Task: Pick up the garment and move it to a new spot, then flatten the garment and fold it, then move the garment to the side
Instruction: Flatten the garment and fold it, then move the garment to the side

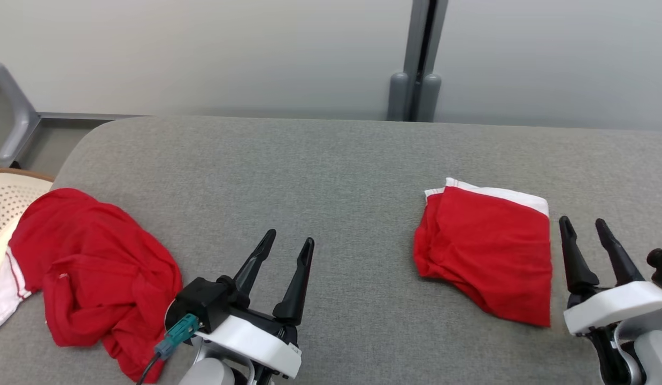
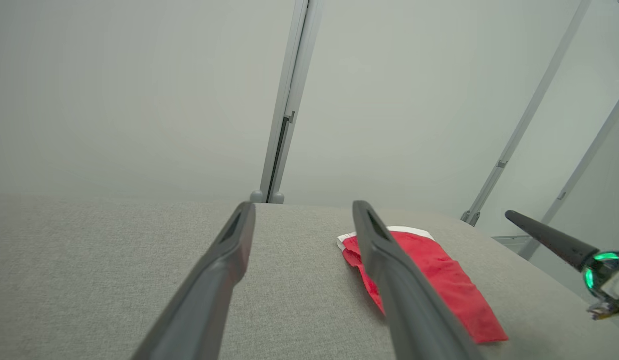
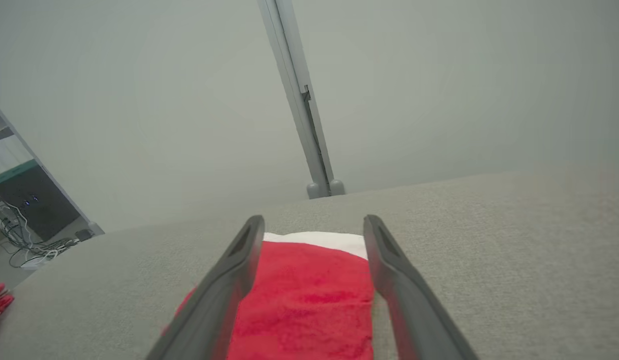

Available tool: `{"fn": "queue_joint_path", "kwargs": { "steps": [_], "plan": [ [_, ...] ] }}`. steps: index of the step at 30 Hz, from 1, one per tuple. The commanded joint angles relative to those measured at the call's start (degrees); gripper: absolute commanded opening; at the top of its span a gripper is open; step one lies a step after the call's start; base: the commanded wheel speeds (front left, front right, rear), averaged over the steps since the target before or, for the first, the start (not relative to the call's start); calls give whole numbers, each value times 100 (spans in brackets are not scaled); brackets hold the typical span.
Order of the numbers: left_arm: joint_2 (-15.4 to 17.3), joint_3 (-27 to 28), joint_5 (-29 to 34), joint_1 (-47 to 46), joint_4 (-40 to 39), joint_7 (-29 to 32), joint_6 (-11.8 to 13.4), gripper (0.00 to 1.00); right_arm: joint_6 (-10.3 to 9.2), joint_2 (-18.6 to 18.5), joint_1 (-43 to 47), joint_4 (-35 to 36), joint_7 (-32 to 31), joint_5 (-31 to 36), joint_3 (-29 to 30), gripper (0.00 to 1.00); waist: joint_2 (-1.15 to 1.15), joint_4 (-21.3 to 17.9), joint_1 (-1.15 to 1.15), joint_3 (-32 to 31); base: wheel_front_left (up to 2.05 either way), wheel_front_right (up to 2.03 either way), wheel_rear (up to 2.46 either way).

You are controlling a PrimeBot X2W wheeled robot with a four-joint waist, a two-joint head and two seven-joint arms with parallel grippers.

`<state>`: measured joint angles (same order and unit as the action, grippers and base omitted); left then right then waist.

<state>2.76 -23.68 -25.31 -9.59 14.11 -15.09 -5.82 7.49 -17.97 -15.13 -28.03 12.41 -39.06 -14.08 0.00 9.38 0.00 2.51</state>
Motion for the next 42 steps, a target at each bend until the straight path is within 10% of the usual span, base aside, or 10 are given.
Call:
{"fn": "queue_joint_path", "kwargs": {
  "steps": [1, 17, 42],
  "plan": [
    [25, 75, 20, -4, -13, -10, 0, 100, 0, -87, 116, 51, 108, 281, 79, 100, 0, -209, 0, -64, 0, 0, 0],
    [26, 496, 77, 216, -161, -10, 11, 100, 0, 845, 988, 990, 286, 2390, 1447, 100, 0, -709, 0, 87, 0, 0, 0],
    [25, 95, 189, -301, -188, -10, -56, 100, 0, 810, -228, -301, -211, 1613, 1269, 100, 0, -99, 0, 1072, 0, 0, 0]
  ]
}}
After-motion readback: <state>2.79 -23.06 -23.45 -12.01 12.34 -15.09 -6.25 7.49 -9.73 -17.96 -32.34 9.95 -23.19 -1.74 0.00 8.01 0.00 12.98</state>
